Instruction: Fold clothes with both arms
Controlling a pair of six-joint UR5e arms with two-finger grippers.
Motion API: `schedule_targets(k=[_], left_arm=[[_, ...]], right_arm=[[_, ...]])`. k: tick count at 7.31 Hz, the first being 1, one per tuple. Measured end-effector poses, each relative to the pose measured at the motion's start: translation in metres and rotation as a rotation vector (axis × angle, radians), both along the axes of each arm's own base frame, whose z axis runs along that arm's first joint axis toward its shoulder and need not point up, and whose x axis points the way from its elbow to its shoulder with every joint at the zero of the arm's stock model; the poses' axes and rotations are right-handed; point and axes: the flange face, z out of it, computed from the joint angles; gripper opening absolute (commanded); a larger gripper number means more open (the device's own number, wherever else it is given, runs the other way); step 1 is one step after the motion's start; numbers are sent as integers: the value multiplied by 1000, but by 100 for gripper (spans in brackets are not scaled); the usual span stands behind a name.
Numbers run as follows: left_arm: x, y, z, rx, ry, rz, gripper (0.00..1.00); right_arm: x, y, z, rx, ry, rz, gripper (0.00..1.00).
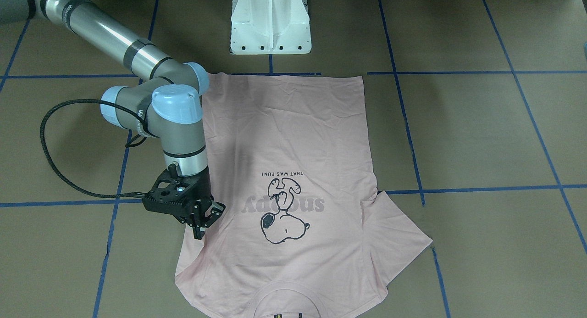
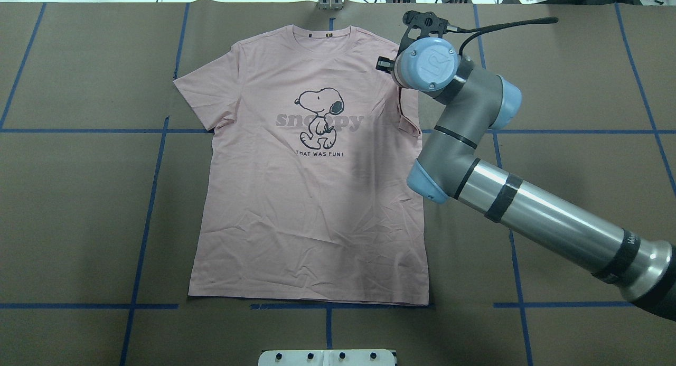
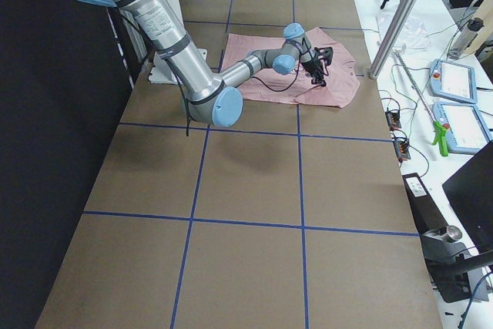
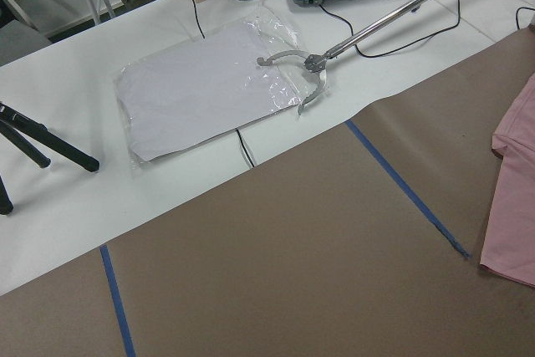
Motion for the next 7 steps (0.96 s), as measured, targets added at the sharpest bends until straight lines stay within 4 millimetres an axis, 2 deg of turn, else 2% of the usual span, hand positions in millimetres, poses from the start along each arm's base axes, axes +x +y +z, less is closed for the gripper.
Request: schedule_targets(k=[2, 3, 4, 6, 7], left_arm=[[0, 0, 1, -2, 0, 0, 100], [0, 0, 1, -2, 0, 0, 100], [0, 0, 1, -2, 0, 0, 100], [0, 0, 1, -3, 1, 0, 100], [2, 0, 0, -1, 1, 2, 100]], right_arm=[[-28, -1, -17, 12, 24, 10, 0], [-37, 2, -19, 20, 36, 11, 78], [-42, 5, -18, 26, 45, 5, 100], [-45, 7, -21, 63, 80, -45, 100], [-37, -1, -30, 70, 76, -83, 100]])
